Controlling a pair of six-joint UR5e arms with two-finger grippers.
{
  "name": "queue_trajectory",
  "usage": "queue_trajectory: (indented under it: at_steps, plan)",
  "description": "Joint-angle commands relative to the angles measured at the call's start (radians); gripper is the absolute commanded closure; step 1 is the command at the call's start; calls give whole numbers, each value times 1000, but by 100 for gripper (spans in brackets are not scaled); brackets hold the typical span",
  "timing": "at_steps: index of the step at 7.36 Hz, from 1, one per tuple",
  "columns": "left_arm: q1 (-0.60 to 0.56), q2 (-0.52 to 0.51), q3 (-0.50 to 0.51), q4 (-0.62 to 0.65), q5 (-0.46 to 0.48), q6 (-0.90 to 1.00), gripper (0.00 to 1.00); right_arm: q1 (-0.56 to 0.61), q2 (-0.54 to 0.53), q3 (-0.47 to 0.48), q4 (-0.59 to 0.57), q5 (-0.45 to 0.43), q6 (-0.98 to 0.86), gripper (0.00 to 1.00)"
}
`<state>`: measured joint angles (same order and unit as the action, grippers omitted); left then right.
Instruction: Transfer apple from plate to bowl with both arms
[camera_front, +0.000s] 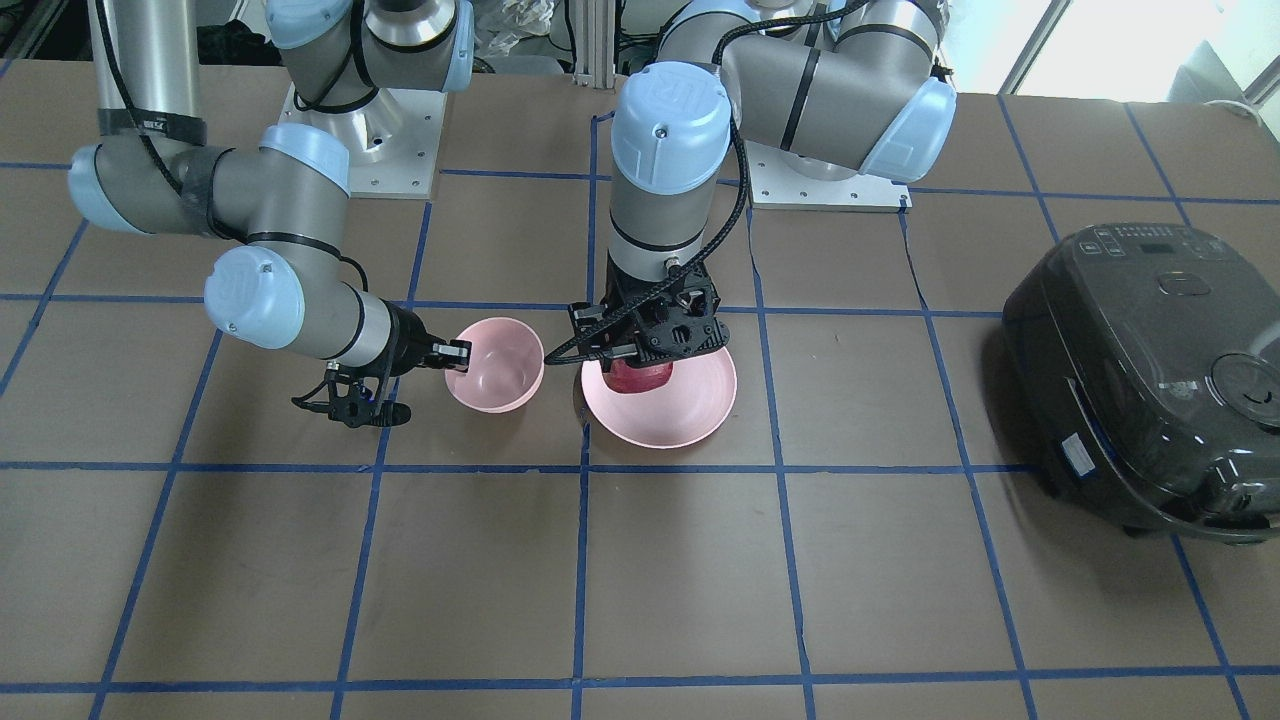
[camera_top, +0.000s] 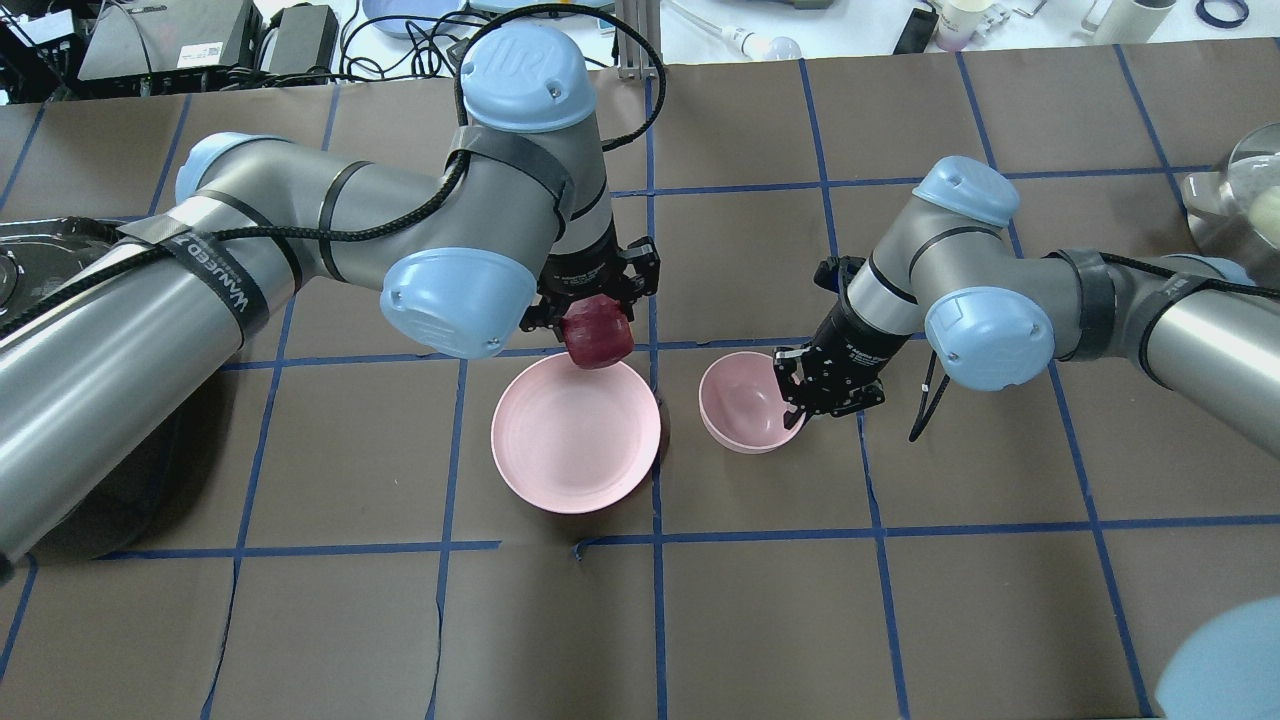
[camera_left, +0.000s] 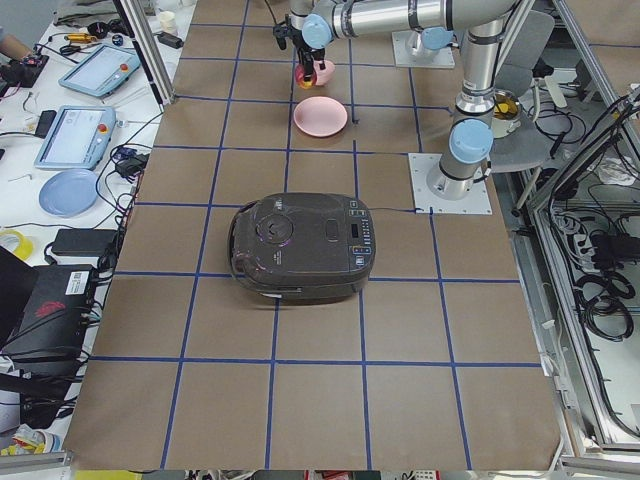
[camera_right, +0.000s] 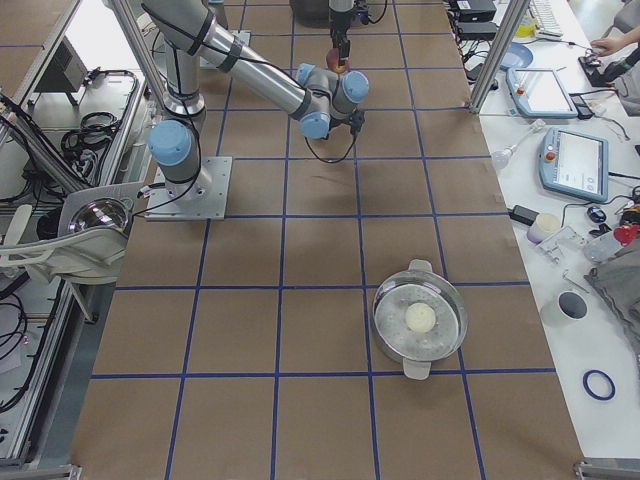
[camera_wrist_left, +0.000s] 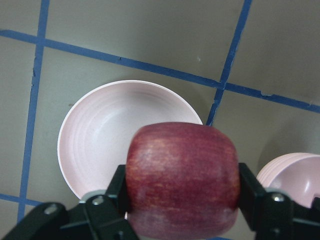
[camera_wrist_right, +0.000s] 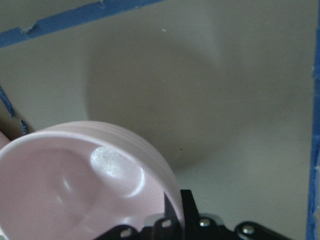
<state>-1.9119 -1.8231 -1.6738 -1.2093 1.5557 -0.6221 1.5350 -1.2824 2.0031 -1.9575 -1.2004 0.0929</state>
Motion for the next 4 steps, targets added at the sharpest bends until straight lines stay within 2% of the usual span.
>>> queue_trajectory:
  at_steps: [1,3,4]
  plan:
    - [-4,-2,0,1,0,-7,100,1,6,-1,-6,21,-2,94]
    - [-6,-2,0,1,0,-18,100,1,6,-3,-32,19,-2,46]
    - [-6,-4,0,2,-20,-34,100,1,3,-6,-90,7,-4,24]
